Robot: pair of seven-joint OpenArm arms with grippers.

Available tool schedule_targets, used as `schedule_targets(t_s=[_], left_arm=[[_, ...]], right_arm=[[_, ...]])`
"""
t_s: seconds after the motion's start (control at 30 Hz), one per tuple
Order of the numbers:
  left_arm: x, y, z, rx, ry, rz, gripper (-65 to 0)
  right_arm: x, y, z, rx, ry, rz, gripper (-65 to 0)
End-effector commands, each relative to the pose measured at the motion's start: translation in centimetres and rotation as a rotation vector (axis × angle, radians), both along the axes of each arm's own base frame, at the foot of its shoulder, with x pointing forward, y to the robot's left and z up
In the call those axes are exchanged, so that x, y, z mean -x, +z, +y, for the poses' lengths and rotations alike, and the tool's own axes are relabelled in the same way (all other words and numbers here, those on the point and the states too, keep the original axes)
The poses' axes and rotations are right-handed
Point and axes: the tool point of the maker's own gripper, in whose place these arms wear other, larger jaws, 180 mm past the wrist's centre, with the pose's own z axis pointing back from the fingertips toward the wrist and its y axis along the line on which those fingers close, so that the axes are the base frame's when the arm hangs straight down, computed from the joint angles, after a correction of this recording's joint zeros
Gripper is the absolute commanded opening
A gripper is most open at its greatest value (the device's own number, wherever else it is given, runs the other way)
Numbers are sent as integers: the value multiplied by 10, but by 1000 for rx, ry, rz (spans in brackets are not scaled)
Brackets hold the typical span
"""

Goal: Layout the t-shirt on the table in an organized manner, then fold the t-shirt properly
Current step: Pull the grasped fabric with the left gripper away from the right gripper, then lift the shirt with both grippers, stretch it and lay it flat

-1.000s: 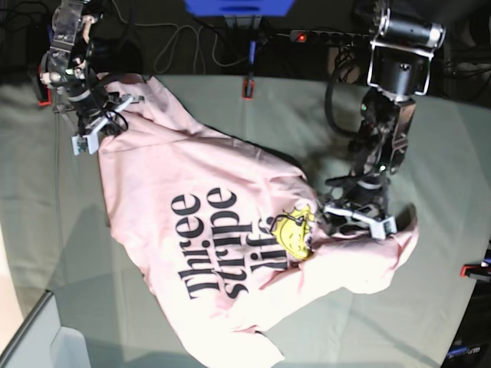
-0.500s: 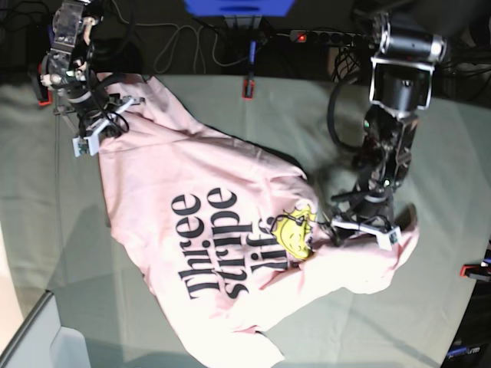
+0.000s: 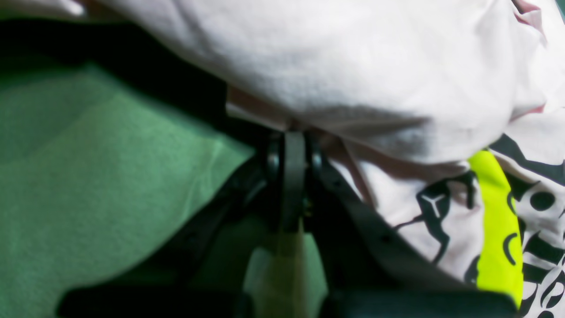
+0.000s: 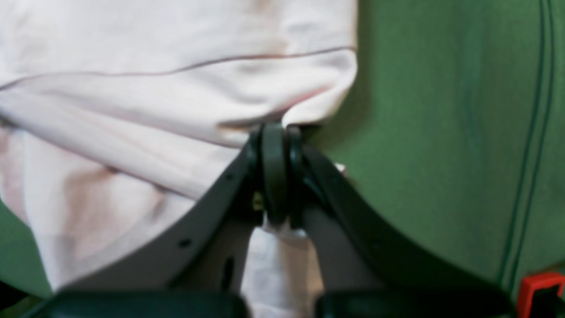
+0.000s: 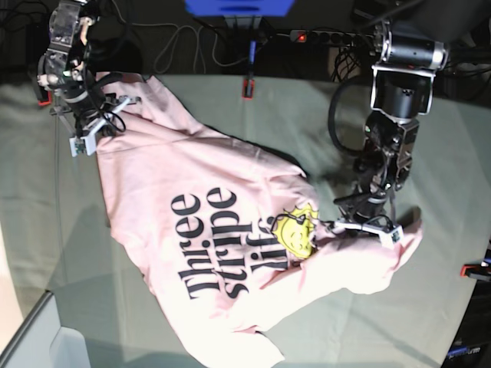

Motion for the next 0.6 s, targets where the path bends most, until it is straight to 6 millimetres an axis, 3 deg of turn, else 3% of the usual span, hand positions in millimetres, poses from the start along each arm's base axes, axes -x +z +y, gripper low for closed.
schedule_targets(t_s=[0.0,0.13,0.33,0.4,0.57], left_arm=[[5,-3,1,3,-5,22,-650],[17,7,-1,-6,-22,-18,-648],[45,63,10,-77,-86,-176,-648],[58,85,28,-109,-71,-225,-648],[88,138,74,-170,20,-316,-648]], right_arm=[[-8,8,-3,6,2,-40,-650],[-17,12,-3,7,0,-55,-650],[-22,17,-4,10,2,-73,-650],[-26,22,-5,18,5,-90,-650],[-48,61,-10,66,22,-198,-650]])
